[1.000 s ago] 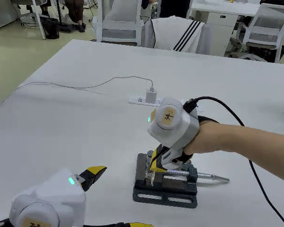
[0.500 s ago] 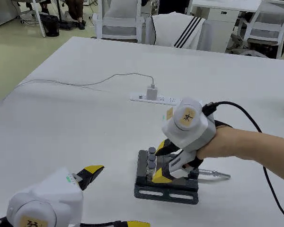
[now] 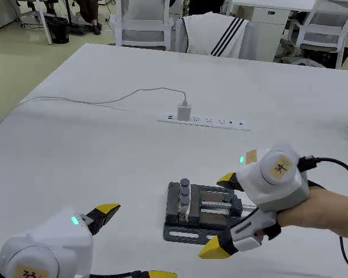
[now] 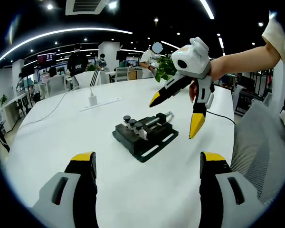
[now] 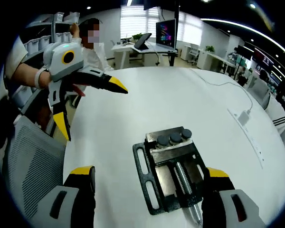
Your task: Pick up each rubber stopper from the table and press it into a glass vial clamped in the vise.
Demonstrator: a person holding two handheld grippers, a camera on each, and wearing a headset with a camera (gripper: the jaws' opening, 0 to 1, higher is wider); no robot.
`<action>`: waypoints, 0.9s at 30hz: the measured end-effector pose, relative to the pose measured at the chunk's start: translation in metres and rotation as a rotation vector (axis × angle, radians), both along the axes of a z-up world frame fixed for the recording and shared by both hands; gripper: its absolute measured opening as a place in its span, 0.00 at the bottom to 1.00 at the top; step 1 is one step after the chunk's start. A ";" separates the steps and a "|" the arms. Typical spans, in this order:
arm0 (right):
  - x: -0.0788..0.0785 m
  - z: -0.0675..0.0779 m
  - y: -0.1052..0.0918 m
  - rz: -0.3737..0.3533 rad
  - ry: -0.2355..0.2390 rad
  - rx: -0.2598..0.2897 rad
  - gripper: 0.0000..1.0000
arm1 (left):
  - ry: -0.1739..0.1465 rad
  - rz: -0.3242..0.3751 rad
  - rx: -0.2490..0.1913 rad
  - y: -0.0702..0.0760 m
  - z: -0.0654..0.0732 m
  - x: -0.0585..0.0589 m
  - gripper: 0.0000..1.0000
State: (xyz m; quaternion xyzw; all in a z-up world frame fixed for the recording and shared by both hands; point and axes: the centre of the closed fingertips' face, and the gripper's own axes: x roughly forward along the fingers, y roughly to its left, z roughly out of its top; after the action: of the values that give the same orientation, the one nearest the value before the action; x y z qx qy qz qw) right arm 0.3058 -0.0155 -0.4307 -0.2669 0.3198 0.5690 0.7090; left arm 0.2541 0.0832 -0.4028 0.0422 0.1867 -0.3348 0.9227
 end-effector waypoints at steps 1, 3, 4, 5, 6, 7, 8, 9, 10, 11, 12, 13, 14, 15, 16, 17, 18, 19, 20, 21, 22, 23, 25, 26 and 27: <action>0.000 -0.001 -0.006 -0.029 0.004 0.006 0.95 | 0.000 0.001 0.002 0.001 0.000 0.000 0.89; -0.003 0.000 -0.014 -0.056 0.003 0.028 0.99 | 0.002 0.002 0.001 0.003 0.000 -0.001 0.89; -0.003 -0.001 -0.019 -0.069 0.006 0.027 0.99 | 0.003 0.003 0.002 0.003 0.000 -0.001 0.89; -0.005 -0.002 -0.023 -0.081 0.014 0.029 0.99 | 0.005 0.004 0.003 0.004 0.000 -0.002 0.89; -0.008 -0.002 -0.028 -0.096 0.021 0.038 0.99 | 0.007 0.004 0.005 0.005 -0.001 -0.002 0.89; -0.010 -0.002 -0.032 -0.106 0.020 0.041 0.99 | 0.009 0.005 0.005 0.006 -0.002 -0.003 0.89; -0.012 -0.003 -0.038 -0.123 0.020 0.044 0.99 | 0.012 0.005 0.007 0.007 -0.002 -0.003 0.89; -0.014 -0.003 -0.042 -0.129 0.020 0.047 0.99 | 0.013 0.006 0.007 0.007 -0.002 -0.004 0.89; -0.016 -0.003 -0.046 -0.137 0.018 0.052 0.99 | 0.015 0.007 0.005 0.008 -0.003 -0.004 0.89; -0.017 -0.002 -0.051 -0.157 0.018 0.061 0.99 | 0.017 0.009 0.005 0.008 -0.003 -0.004 0.89; -0.019 -0.002 -0.055 -0.164 0.020 0.064 0.99 | 0.017 0.009 0.006 0.009 -0.003 -0.004 0.89; -0.021 -0.001 -0.061 -0.180 0.020 0.069 0.99 | 0.019 0.010 0.006 0.010 -0.004 -0.005 0.89; -0.022 0.000 -0.064 -0.189 0.018 0.072 0.99 | 0.021 0.012 0.005 0.010 -0.004 -0.005 0.89; -0.023 0.000 -0.068 -0.192 0.019 0.075 0.99 | 0.022 0.012 0.005 0.011 -0.005 -0.005 0.89; -0.026 0.000 -0.072 -0.197 0.023 0.079 0.99 | 0.023 0.013 0.006 0.011 -0.005 -0.005 0.89; -0.028 0.000 -0.075 -0.202 0.028 0.081 0.99 | 0.024 0.014 0.006 0.011 -0.006 -0.005 0.90; -0.030 0.000 -0.079 -0.213 0.036 0.087 0.99 | 0.027 0.012 0.006 0.012 -0.006 -0.005 0.90; -0.031 0.000 -0.081 -0.221 0.037 0.089 0.99 | 0.029 0.012 0.008 0.012 -0.007 -0.006 0.90; -0.033 0.001 -0.083 -0.224 0.033 0.092 0.99 | 0.029 0.012 0.009 0.012 -0.007 -0.006 0.90; -0.034 0.001 -0.087 -0.232 0.027 0.095 0.99 | 0.032 0.012 0.009 0.013 -0.008 -0.006 0.90; -0.034 0.002 -0.089 -0.238 0.028 0.096 0.99 | 0.034 0.013 0.009 0.013 -0.008 -0.006 0.90; -0.036 0.003 -0.091 -0.246 0.027 0.104 0.99 | 0.035 0.013 0.008 0.014 -0.008 -0.006 0.90; -0.037 0.003 -0.094 -0.262 0.023 0.113 0.99 | 0.036 0.010 0.014 0.016 -0.009 -0.006 0.90; -0.039 0.003 -0.097 -0.269 0.024 0.119 0.99 | 0.040 0.012 0.017 0.017 -0.010 -0.006 0.90; -0.040 0.003 -0.098 -0.273 0.021 0.121 0.99 | 0.040 0.014 0.017 0.018 -0.010 -0.006 0.90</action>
State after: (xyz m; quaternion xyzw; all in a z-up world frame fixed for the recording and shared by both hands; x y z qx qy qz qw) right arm 0.2660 -0.1134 -0.4281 -0.1717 0.3258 0.4884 0.7911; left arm 0.2486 0.1014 -0.4125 0.0419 0.2084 -0.3277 0.9206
